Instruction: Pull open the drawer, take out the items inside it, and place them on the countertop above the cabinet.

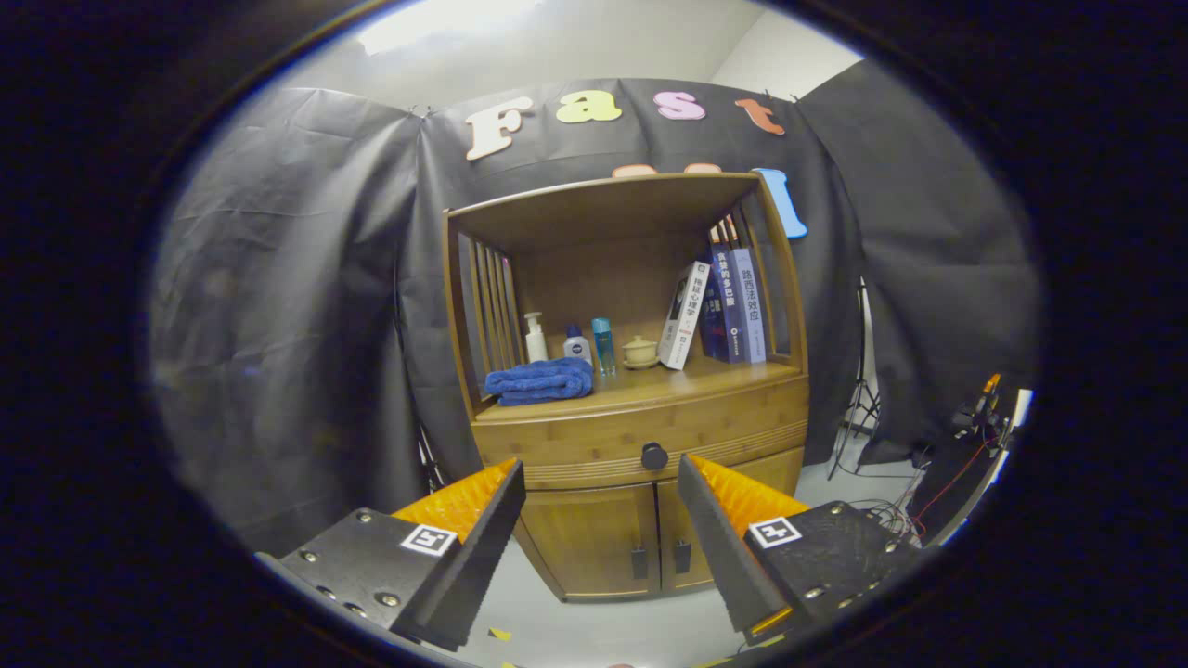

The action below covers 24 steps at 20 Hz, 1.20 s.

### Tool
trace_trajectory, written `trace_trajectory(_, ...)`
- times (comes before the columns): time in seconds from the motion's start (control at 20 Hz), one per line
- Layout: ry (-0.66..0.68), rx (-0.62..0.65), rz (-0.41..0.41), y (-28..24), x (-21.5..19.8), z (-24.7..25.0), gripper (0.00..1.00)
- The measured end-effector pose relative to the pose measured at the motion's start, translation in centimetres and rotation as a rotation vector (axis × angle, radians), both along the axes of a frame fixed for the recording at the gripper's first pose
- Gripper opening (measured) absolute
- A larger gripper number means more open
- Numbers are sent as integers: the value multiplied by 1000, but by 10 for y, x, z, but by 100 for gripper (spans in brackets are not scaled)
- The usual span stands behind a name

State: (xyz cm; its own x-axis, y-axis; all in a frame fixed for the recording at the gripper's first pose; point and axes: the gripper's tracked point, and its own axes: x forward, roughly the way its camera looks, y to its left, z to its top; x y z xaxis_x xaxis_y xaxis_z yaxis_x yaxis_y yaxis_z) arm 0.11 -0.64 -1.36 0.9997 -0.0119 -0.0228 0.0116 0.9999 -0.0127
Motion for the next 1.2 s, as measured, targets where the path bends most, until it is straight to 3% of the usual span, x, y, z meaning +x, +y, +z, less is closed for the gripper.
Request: trace_trajectory(1.2,-38,-67,-34,-26,19,4,98)
